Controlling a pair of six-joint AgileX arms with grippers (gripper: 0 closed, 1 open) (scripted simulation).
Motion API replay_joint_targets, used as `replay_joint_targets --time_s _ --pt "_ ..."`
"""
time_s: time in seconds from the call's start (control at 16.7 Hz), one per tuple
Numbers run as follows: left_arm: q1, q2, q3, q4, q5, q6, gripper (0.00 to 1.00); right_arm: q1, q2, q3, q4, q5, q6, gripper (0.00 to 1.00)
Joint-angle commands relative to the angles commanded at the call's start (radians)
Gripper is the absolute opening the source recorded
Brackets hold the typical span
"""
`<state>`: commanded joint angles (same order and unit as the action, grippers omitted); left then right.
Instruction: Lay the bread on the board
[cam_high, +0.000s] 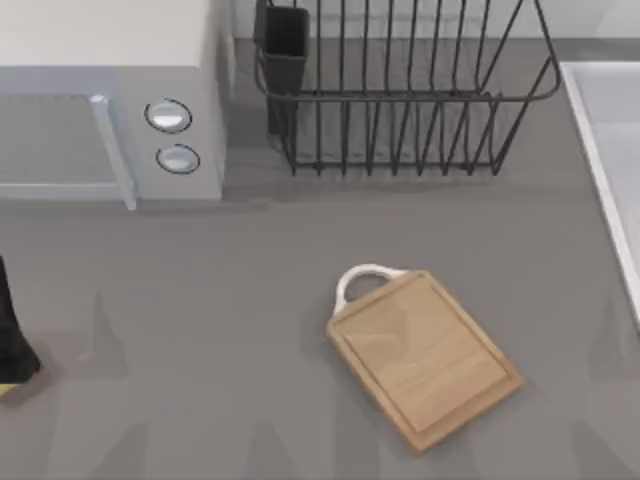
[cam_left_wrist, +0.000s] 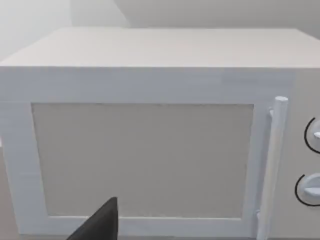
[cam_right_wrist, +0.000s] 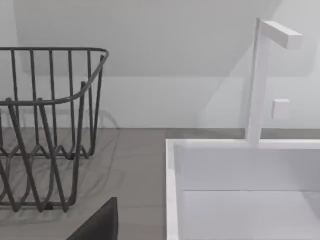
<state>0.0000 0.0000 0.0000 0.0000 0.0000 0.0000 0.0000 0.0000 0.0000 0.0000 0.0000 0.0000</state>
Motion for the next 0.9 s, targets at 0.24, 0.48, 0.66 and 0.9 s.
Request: replay_joint_targets --time_s 0.24,0.48,0.66,0.9 --pt "0.002 0.033 0.028 -0.026 0.0 0.027 1.0 0.0 0.0 0.0 0.0 0.0 0.0 1.0" --pt "0.012 0.226 0.173 -0.156 0.0 0.163 1.0 0.0 0.0 0.0 0.0 0.0 0.0 1.0" --pt "0.023 0.479 0.327 -0.303 0.0 0.313 1.0 0.0 0.0 0.0 0.0 0.0 0.0 1.0" --pt "0.04 0.897 0.549 -0.528 -0.001 0.536 1.0 0.0 0.0 0.0 0.0 0.0 0.0 1.0"
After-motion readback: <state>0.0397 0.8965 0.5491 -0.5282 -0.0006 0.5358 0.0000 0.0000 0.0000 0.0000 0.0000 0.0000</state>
